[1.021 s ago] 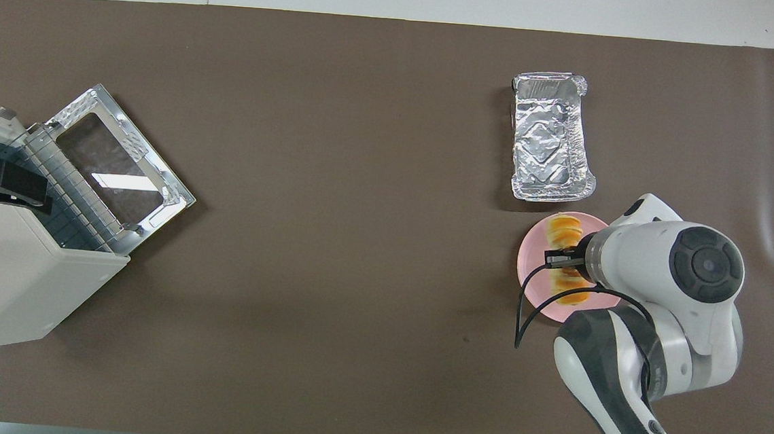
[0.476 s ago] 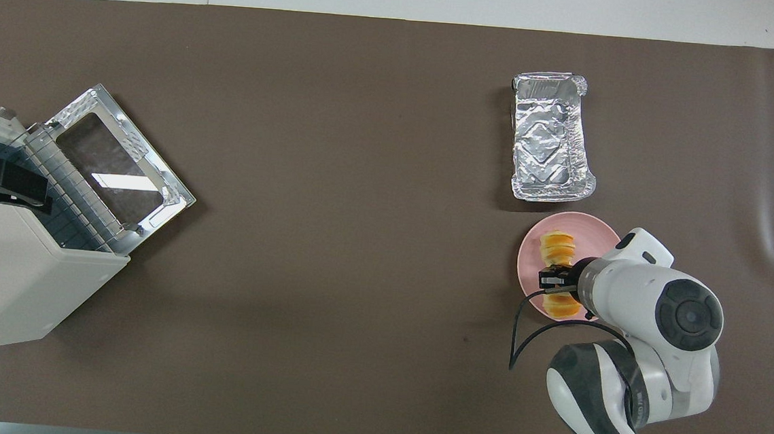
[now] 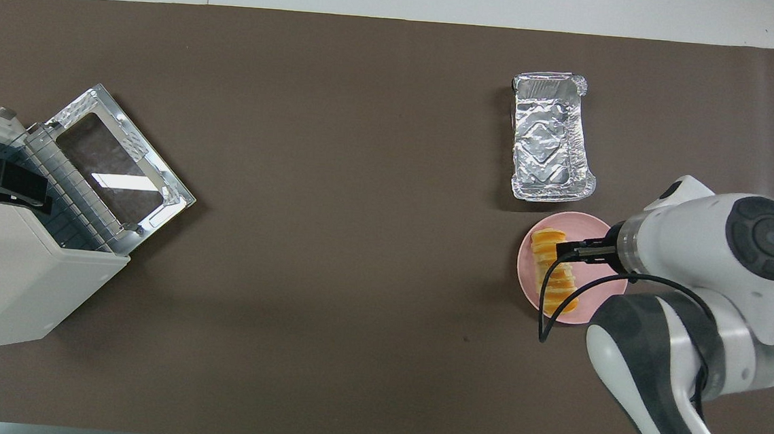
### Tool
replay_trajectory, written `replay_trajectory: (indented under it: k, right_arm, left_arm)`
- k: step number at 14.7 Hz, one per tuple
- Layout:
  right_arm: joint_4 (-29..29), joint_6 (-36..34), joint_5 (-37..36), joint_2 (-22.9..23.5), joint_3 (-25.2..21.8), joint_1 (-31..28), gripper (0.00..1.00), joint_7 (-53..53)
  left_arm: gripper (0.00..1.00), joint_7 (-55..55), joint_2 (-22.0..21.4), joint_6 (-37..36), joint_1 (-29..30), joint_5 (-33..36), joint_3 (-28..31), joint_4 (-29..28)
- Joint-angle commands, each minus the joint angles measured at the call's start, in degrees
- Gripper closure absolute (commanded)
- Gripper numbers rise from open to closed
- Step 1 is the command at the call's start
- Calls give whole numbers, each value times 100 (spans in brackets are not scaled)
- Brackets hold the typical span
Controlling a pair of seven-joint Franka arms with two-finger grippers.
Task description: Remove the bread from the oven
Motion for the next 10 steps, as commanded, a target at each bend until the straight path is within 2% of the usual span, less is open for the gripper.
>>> replay_trajectory:
  k: [1,7,10]
  right_arm:
    - [934,-908,361,38,13,-525,0,-670]
    - [2729,-3202,398,275,-5,-975,0,-978]
    - [2951,-3609,371,293,65,-1185,0,-987]
  left_arm:
    - [0,42,-190,27,53,-43,-25,-199]
    - [0,42,-190,27,62,-43,-25,-199]
    - [0,42,-190,27,62,-43,-25,-199]
